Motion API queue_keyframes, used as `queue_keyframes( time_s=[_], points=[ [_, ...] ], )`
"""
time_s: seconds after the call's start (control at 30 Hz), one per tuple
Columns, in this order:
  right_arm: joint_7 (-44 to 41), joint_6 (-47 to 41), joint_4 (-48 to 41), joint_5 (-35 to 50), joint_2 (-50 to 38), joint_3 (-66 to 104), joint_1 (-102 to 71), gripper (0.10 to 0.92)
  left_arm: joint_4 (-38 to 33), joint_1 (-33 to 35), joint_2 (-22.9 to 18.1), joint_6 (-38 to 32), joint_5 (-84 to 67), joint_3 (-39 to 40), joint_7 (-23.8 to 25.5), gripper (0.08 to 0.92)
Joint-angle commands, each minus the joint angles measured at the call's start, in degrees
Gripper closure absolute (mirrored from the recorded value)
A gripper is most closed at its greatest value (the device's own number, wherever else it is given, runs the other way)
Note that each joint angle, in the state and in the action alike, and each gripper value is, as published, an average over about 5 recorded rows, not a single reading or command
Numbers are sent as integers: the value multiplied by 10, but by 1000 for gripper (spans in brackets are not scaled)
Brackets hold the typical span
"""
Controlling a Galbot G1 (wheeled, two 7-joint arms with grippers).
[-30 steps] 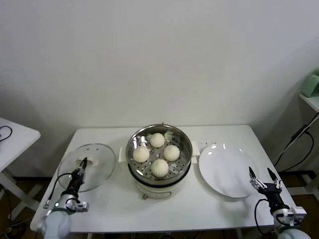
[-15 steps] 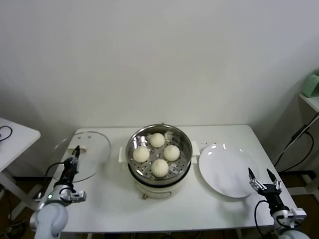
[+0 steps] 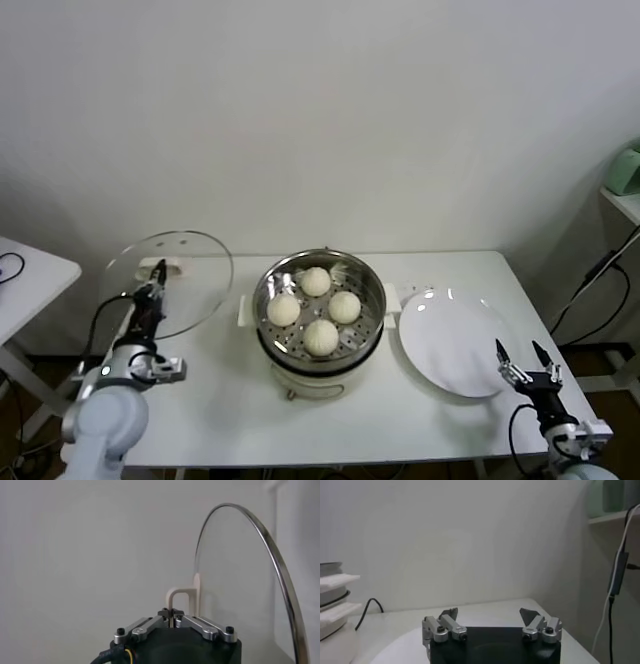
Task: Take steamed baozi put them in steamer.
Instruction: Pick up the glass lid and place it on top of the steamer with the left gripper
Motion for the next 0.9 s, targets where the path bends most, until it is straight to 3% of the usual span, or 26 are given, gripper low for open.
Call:
queue_keyframes(
  time_s=[0.03,0.33,0.9],
  points=[
    [-1,-1,-2,0,-1,0,0,203,-111,-5,45,116,10,128,82,872],
    [3,-2,-13,-12,0,-8,2,203,-120,-26,35,155,53,221,123,872],
    [3,-8,-38,-28,-4,-16,13,203,-90,-69,-100,178,178,355,174,872]
  ],
)
